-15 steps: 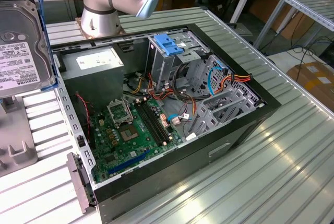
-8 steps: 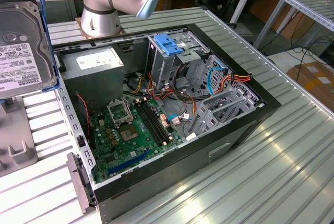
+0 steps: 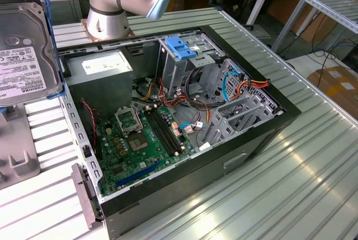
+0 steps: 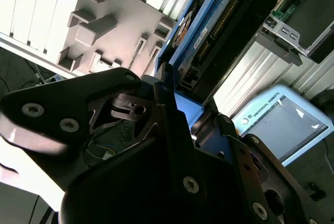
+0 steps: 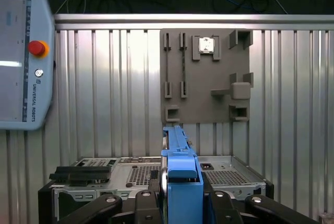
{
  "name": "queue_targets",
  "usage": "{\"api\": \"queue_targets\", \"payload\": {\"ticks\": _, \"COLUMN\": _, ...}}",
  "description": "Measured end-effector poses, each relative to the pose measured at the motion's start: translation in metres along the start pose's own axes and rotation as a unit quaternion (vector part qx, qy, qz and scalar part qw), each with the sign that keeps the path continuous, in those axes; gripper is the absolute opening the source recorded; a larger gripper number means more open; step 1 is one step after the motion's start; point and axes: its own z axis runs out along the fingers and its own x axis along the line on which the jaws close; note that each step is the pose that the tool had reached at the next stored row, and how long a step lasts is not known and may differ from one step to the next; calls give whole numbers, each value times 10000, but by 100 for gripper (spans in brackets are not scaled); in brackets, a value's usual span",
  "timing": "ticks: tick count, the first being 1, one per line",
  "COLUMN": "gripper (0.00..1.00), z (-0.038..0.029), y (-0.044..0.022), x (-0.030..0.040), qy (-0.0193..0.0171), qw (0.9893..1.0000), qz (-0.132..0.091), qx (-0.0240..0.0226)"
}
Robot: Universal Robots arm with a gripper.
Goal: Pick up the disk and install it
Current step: 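Pick up the disk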
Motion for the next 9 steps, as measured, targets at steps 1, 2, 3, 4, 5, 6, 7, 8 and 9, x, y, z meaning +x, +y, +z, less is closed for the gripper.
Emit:
{"api": "queue_targets", "payload": {"ticks": 1, "gripper": 37, "z": 0, "y": -1, "x": 2, "qy": 0, "qw": 10000, "qz": 0, "qx": 0}}
{"api": "queue_targets", "payload": {"ticks": 2, "gripper": 37, "z": 0, "y": -3, "x": 4, "qy": 0, "qw": 10000, "qz": 0, "qx": 0}}
{"api": "queue_targets", "payload": {"ticks": 3, "gripper": 37, "z": 0, "y": -4, "x": 6, "qy": 0, "qw": 10000, "qz": 0, "qx": 0}}
{"api": "queue_targets", "payload": {"ticks": 4, "gripper": 37, "z": 0, "y": -6, "x": 8, "qy": 0, "qw": 10000, "qz": 0, "qx": 0}}
{"api": "queue_targets", "payload": {"ticks": 5, "gripper": 37, "z": 0, "y": -8, "x": 11, "qy": 0, "qw": 10000, "qz": 0, "qx": 0}}
{"api": "queue_targets", "payload": {"ticks": 6, "gripper": 37, "z": 0, "y": -9, "x": 14, "qy": 0, "qw": 10000, "qz": 0, "qx": 0}}
{"api": "queue_targets", "payload": {"ticks": 7, "gripper": 37, "z": 0, "y": -12, "x": 17, "qy": 0, "qw": 10000, "qz": 0, "qx": 0}}
{"api": "queue_targets", "payload": {"ticks": 8, "gripper": 37, "z": 1, "y": -13, "x": 18, "qy": 0, "qw": 10000, "qz": 0, "qx": 0}}
{"api": "queue_targets", "payload": {"ticks": 9, "gripper": 37, "z": 1, "y": -15, "x": 20, "qy": 0, "qw": 10000, "qz": 1, "qx": 0}}
